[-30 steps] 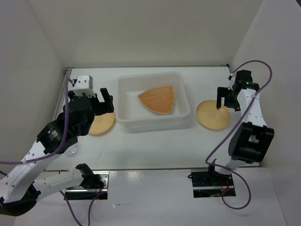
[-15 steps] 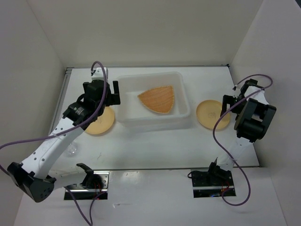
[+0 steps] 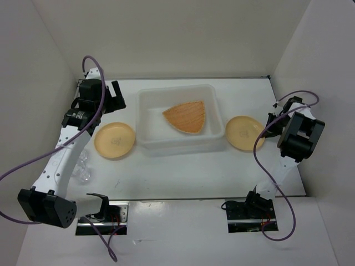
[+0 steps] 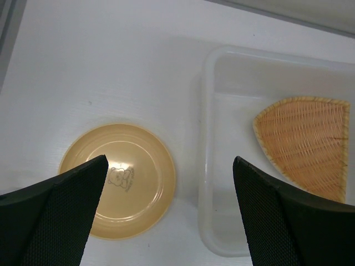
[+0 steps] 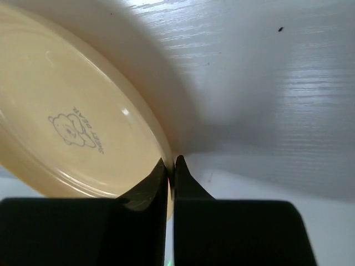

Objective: Place the mixed dishes into the plastic bin

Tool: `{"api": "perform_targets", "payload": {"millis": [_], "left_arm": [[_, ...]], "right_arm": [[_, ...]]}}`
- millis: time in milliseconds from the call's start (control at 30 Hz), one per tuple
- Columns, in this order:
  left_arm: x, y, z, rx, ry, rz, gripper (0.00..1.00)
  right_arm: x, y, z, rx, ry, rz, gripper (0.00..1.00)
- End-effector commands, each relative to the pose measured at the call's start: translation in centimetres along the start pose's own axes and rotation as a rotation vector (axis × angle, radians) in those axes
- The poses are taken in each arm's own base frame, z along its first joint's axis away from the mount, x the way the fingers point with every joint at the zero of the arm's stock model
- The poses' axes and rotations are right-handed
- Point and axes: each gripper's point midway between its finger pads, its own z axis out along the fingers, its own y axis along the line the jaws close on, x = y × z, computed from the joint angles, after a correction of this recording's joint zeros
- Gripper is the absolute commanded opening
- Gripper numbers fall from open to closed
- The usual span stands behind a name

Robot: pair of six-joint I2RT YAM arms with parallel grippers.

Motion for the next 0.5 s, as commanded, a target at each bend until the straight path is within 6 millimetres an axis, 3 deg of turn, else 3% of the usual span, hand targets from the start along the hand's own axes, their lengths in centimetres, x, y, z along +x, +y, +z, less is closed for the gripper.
{"api": "perform_targets", "payload": {"millis": [0, 33, 67, 133, 167, 233, 267, 333, 400, 433, 467], "left_arm": [[-2.9, -0.1, -0.7, 0.031, -0.056, -0.069, 1.0], [-2.6, -0.1, -0.7, 0.028, -0.047, -0.067, 1.0], [-3.1, 0.2, -0.9, 0.022, -0.053, -0.081, 1.0], [-3.4, 0.1, -1.2, 0.019, -0.045, -0.08, 1.0], [-3.5, 0.1, -1.4, 0.018, -0.043, -0.09, 1.0], [-3.1, 0.7, -1.4, -0.006, -0.029, -0.116, 1.0], [-3.4, 0.6, -1.8, -0.002, -0.04, -0.128, 1.0], [-2.2, 0.1, -1.8, 0.031, -0.007, -0.145, 1.0], [-1.7, -0.1, -1.7, 0.041, 0.007, -0.156, 0.95], [-1.1, 0.0, -1.6, 0.033, 0.029, -0.174, 0.94], [-0.6, 0.1, -1.7, 0.025, 0.047, -0.181, 0.94]], "right_arm": [[-0.8, -1.5, 1.3, 0.038, -0.01, 0.03, 0.0], [-1.6, -1.3, 0.4, 0.043, -0.039, 0.02, 0.0], [-3.8, -0.9, -1.9, 0.057, -0.119, -0.006, 0.0], [-5.8, -1.3, -5.7, 0.079, -0.219, 0.022, 0.0], [-7.7, -1.4, -10.1, 0.062, -0.343, 0.028, 0.0], [-9.2, -0.7, -14.2, 0.035, -0.454, 0.004, 0.0], [-10.9, 0.8, -17.6, -0.005, -0.553, -0.043, 0.0], [-13.1, 3.5, -21.1, -0.107, -0.646, -0.136, 0.0], [-14.7, 4.8, -22.7, -0.17, -0.693, -0.158, 0.0], [-15.9, 5.7, -24.7, -0.194, -0.741, -0.173, 0.0], [-16.1, 7.6, -23.7, -0.277, -0.706, -0.199, 0.0]]}}
